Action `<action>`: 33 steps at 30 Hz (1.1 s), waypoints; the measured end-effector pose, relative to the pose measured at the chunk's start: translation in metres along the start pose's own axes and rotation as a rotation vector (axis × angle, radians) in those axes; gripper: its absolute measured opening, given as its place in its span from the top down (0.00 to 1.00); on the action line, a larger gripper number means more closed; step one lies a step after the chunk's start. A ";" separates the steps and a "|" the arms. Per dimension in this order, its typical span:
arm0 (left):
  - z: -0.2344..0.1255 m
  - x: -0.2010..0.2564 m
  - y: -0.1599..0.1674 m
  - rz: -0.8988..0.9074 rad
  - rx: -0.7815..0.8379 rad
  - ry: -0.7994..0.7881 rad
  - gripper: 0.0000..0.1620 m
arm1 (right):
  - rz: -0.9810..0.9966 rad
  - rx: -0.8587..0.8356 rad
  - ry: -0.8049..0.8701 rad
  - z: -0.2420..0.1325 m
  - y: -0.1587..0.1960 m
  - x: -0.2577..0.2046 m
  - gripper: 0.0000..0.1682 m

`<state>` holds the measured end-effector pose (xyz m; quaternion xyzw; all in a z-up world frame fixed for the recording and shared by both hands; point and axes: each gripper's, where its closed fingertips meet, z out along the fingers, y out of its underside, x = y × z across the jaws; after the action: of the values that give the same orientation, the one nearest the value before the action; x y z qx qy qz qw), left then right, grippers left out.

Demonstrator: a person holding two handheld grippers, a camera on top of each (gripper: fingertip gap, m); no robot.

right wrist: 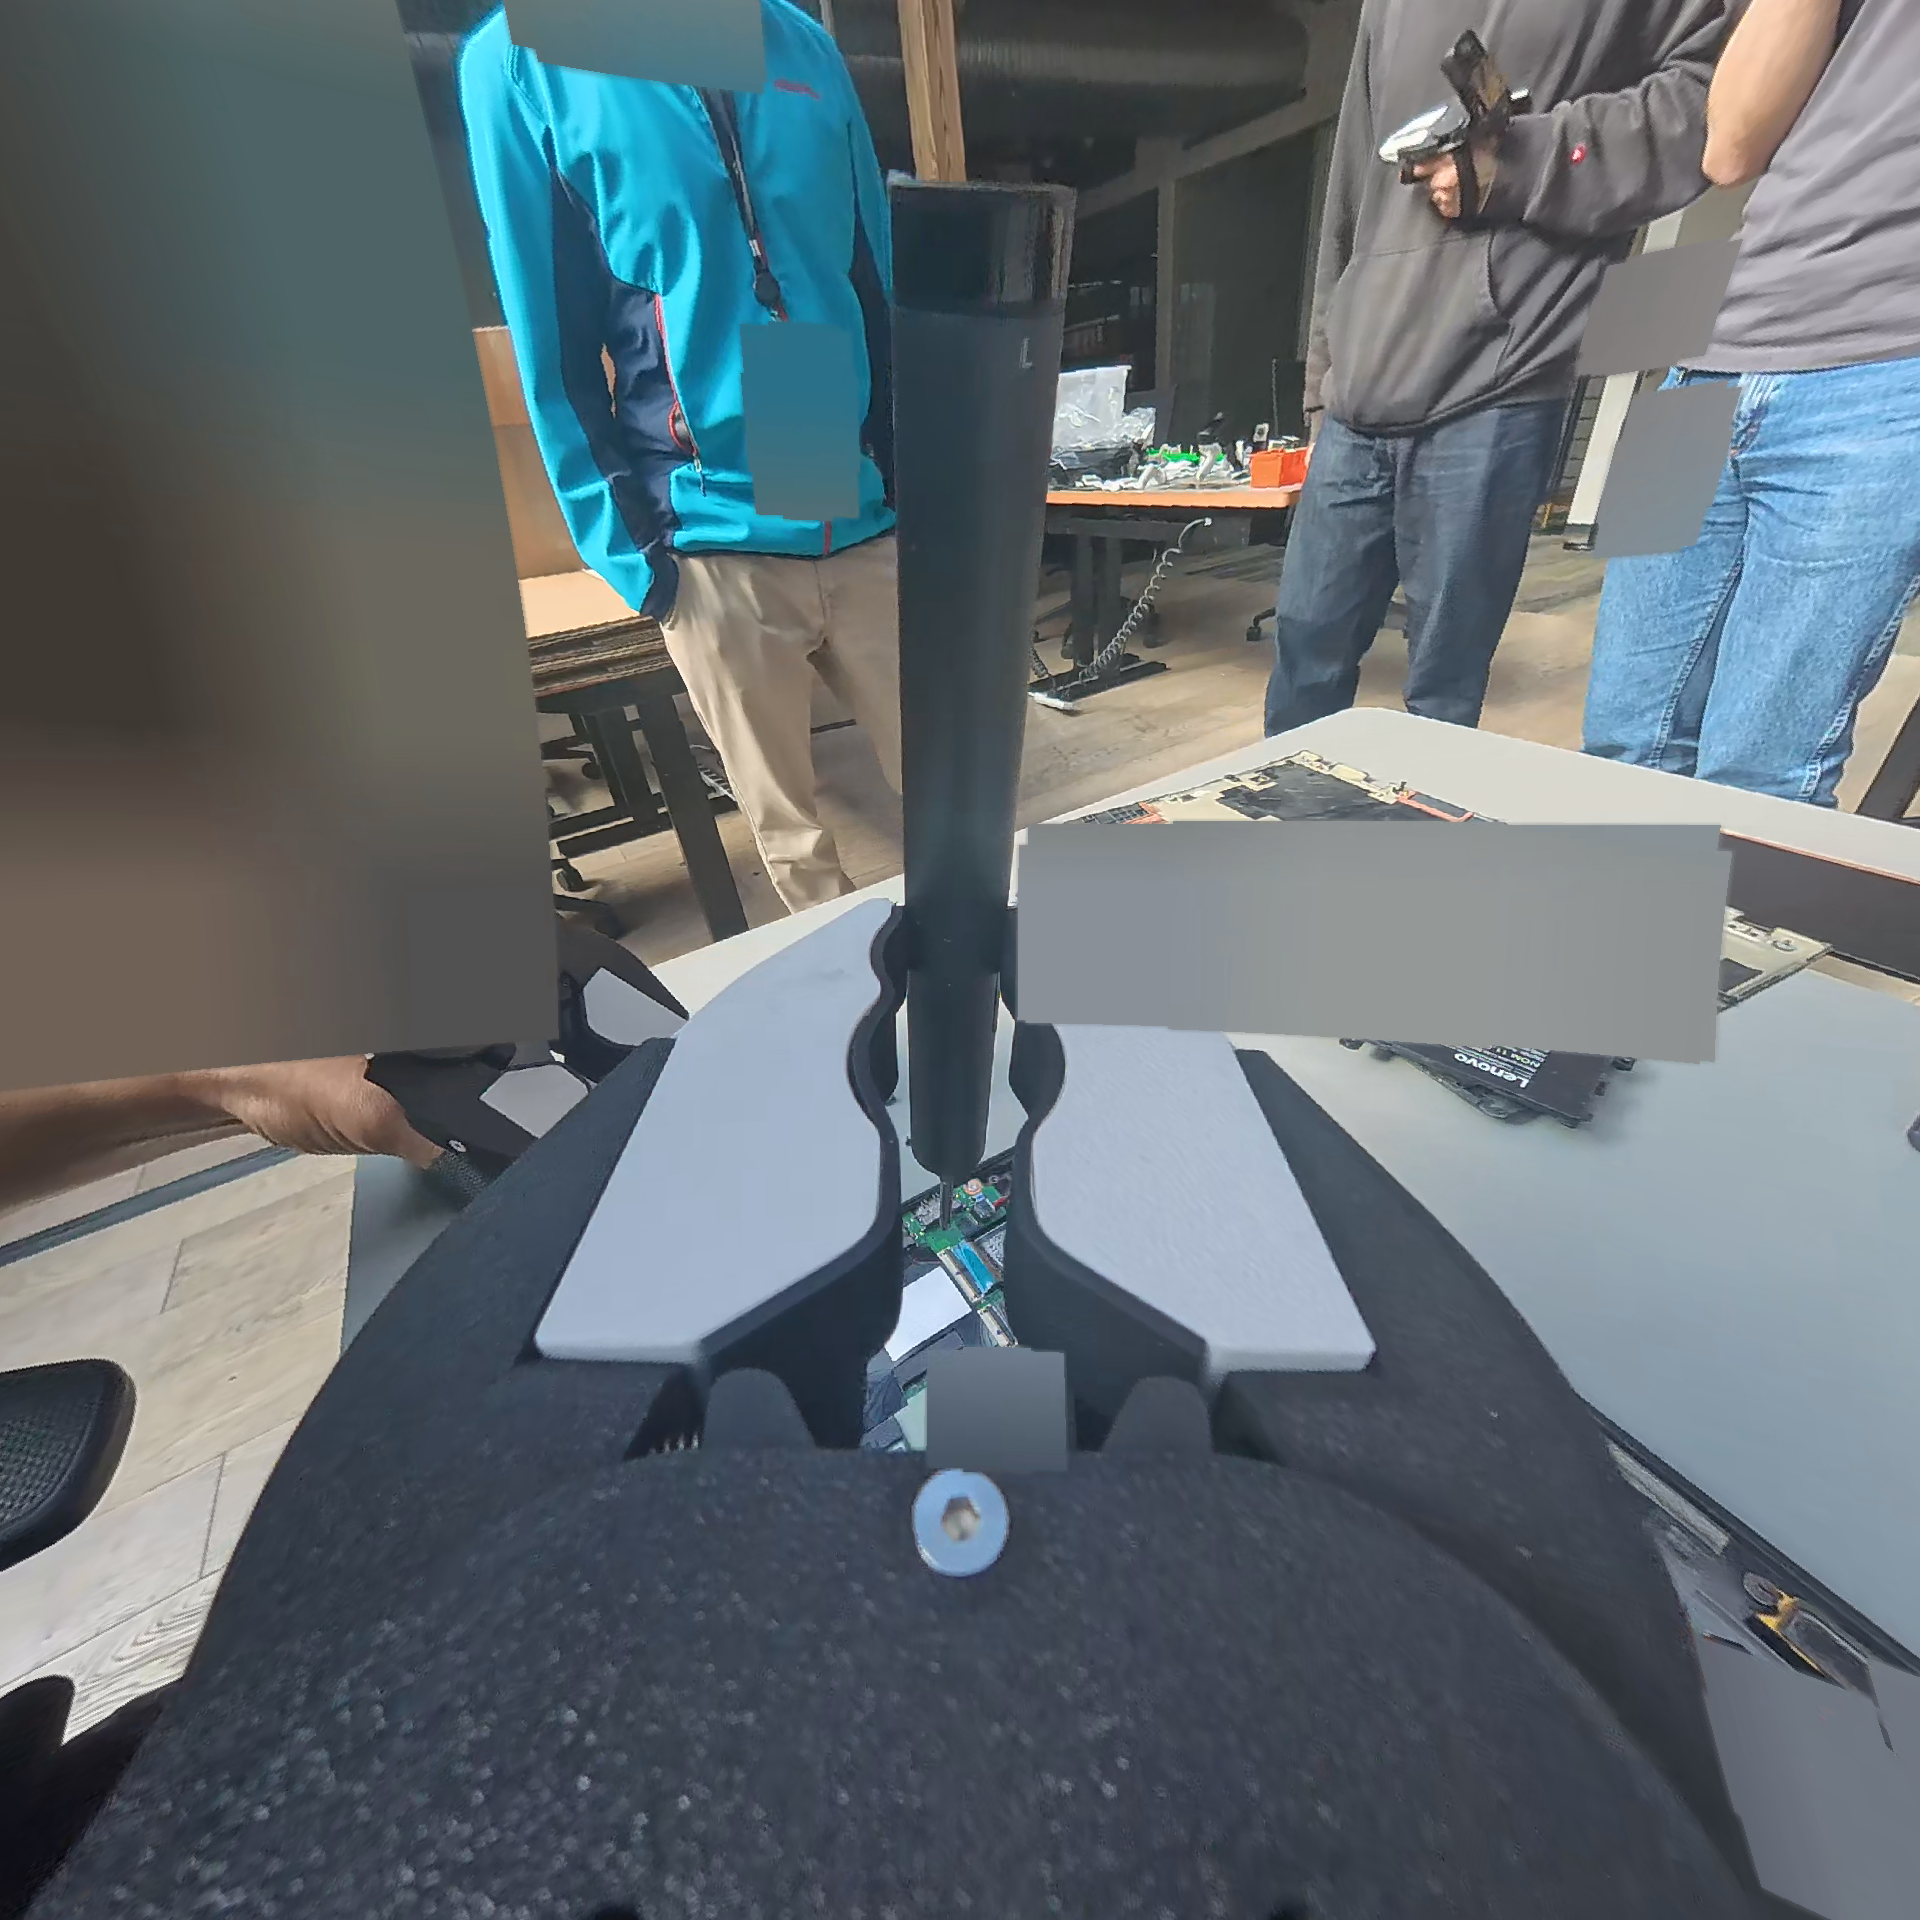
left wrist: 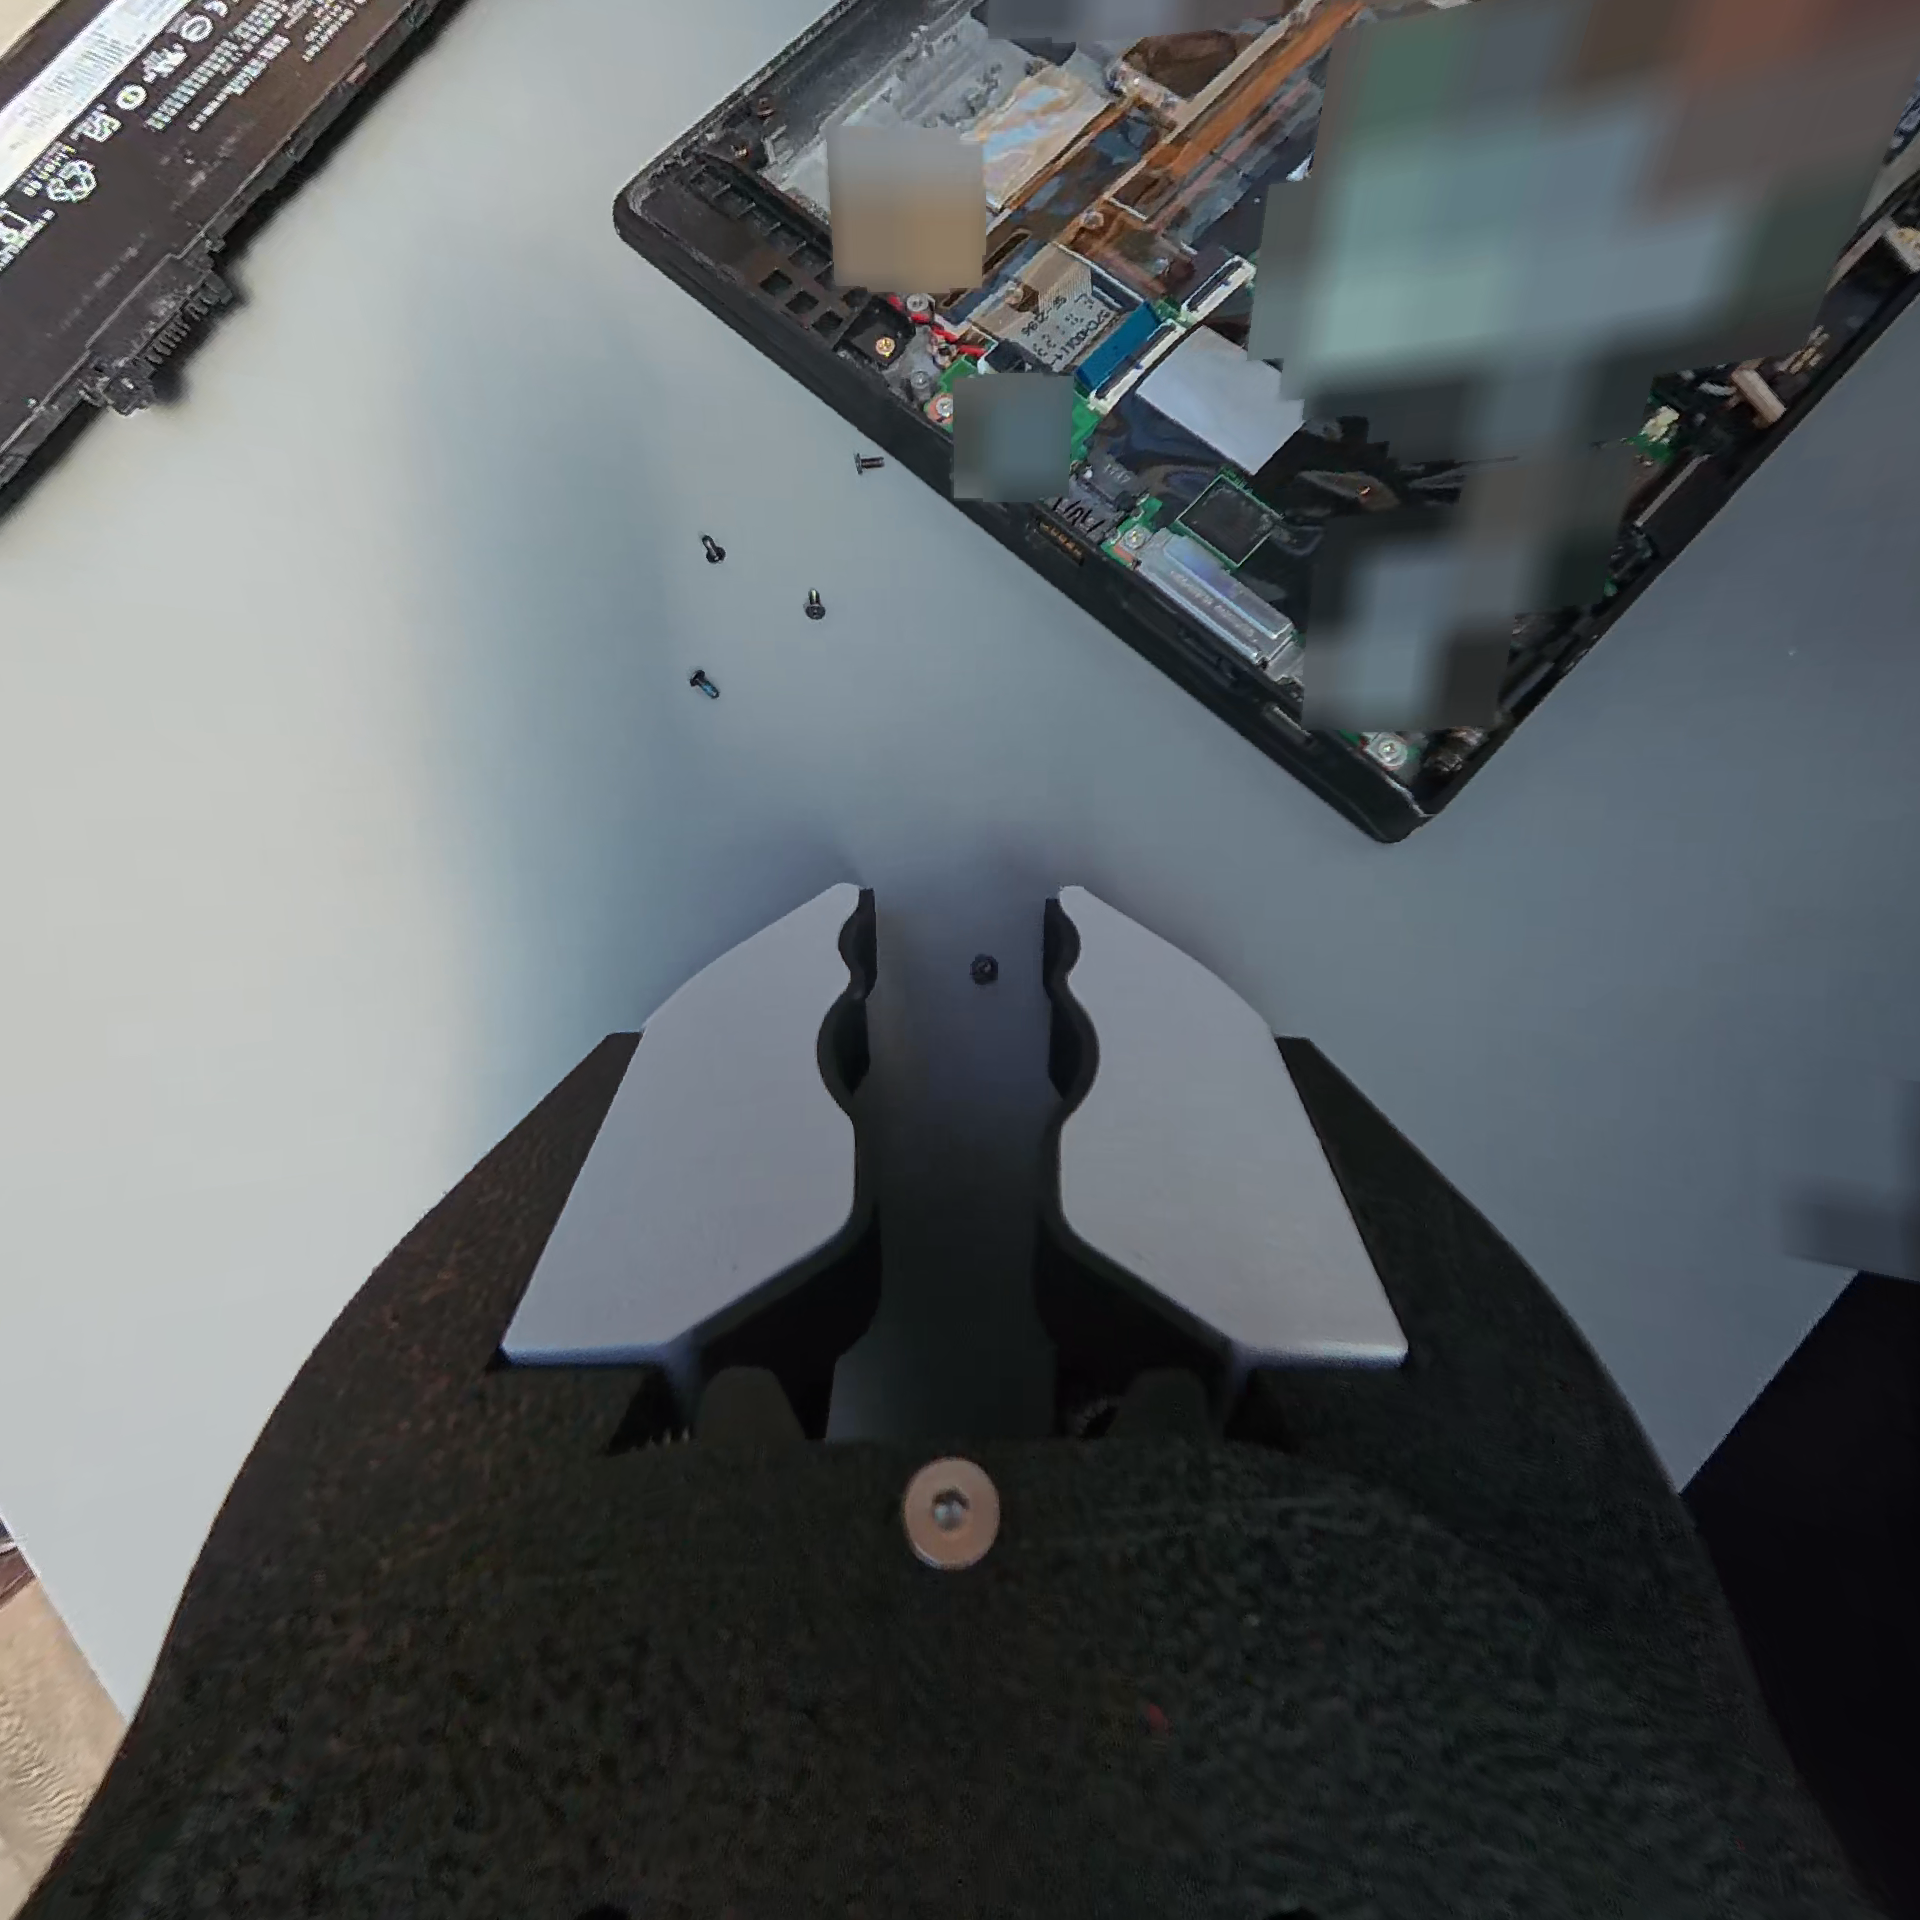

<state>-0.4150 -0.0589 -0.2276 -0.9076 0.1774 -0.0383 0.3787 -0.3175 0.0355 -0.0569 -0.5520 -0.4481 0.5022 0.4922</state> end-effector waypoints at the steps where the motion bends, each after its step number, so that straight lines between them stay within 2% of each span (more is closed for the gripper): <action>1: -0.001 0.001 0.001 0.003 -0.001 0.002 0.81 | -0.003 0.001 0.008 -0.003 -0.001 0.002 0.90; 8: -0.019 -0.005 0.000 -0.010 0.025 -0.040 0.81 | -0.043 -0.010 0.091 -0.038 -0.007 0.025 0.90; 9: -0.024 -0.007 -0.002 -0.024 0.041 -0.054 0.83 | -0.051 -0.014 0.114 -0.046 -0.009 0.031 0.90; 11: -0.035 -0.014 -0.011 -0.076 0.113 -0.083 1.00 | -0.069 -0.028 0.168 -0.063 -0.011 0.047 0.90; 16: -0.048 -0.004 -0.030 -0.218 0.255 0.043 1.00 | -0.119 -0.075 0.308 -0.110 -0.016 0.085 0.90; 20: -0.046 0.007 -0.045 -0.228 0.294 0.100 1.00 | -0.149 -0.136 0.361 -0.141 -0.018 0.105 0.90; 22: -0.043 0.016 -0.071 -0.217 0.342 0.143 1.00 | -0.170 -0.175 0.348 -0.146 -0.016 0.104 0.90; 24: -0.043 0.035 -0.114 -0.160 0.406 0.227 0.99 | -0.203 -0.219 0.325 -0.144 -0.011 0.098 0.90; 25: -0.044 0.045 -0.138 -0.123 0.436 0.261 0.95 | -0.226 -0.239 0.318 -0.141 -0.008 0.095 0.90; 28: -0.046 0.083 -0.207 -0.010 0.463 0.379 0.70 | -0.309 -0.290 0.296 -0.132 0.000 0.088 0.90; 29: -0.045 0.096 -0.228 0.023 0.460 0.415 0.64 | -0.334 -0.312 0.291 -0.130 0.003 0.086 0.90; 33: -0.034 0.134 -0.289 0.160 0.475 0.426 0.64 | -0.459 -0.413 0.282 -0.124 0.016 0.080 0.90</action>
<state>-0.2122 0.0594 -0.0100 -0.7488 0.3093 -0.2375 0.5359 -0.1864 0.1015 -0.0806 -0.5888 -0.5806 0.1957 0.5272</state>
